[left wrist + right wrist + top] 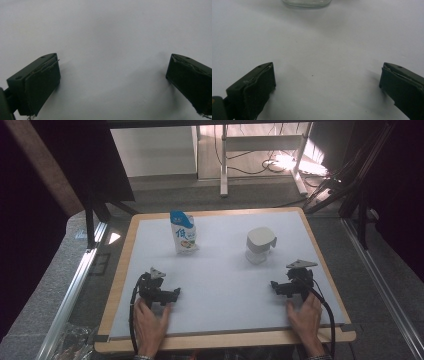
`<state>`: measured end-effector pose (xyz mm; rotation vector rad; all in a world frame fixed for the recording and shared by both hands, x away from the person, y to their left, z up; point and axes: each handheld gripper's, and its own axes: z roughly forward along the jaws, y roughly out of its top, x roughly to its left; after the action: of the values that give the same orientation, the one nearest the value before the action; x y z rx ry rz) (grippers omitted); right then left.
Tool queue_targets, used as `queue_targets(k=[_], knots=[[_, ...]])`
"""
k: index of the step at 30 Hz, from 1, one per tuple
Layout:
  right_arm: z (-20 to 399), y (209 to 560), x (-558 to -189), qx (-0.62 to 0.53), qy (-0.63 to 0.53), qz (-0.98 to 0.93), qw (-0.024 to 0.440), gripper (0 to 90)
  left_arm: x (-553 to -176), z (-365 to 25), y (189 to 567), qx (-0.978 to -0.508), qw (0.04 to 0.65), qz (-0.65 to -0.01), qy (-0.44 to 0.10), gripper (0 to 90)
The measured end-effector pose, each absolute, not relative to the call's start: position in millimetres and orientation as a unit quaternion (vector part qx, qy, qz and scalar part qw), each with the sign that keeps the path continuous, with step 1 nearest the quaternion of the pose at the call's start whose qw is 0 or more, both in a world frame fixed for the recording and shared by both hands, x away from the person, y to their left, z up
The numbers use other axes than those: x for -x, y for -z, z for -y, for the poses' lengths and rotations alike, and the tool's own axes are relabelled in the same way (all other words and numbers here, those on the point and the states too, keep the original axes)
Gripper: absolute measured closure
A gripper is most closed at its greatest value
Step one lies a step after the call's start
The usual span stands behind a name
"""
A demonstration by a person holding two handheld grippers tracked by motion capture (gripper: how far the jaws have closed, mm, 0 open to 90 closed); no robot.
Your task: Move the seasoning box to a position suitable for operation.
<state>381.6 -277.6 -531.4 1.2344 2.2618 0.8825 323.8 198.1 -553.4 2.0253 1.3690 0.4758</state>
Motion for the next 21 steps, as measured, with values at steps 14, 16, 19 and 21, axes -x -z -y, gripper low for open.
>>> queue_targets(k=[14, 16, 19, 21], knots=[[277.8, 531.3, -381.9, -0.444, -0.317, -0.812, 0.207, 0.7, -324.0, -198.8, 553.3, -0.77, 0.321, -0.522, -0.179, 0.0], [277.8, 531.3, -381.9, -0.444, -0.317, -0.812, 0.206, 0.7, -325.0, -197.9, 553.1, -0.77, 0.32, -0.522, -0.18, 0.0], [277.4, 531.0, -384.1, -0.44, -0.316, -0.816, 0.203, 0.0, -325.0, -197.6, 553.1, -0.77, 0.32, -0.522, -0.18, 0.0], [277.6, 531.2, -385.5, -0.437, -0.318, -0.817, 0.201, 0.0, -325.1, -197.7, 553.1, -0.77, 0.32, -0.522, -0.18, 0.0]])
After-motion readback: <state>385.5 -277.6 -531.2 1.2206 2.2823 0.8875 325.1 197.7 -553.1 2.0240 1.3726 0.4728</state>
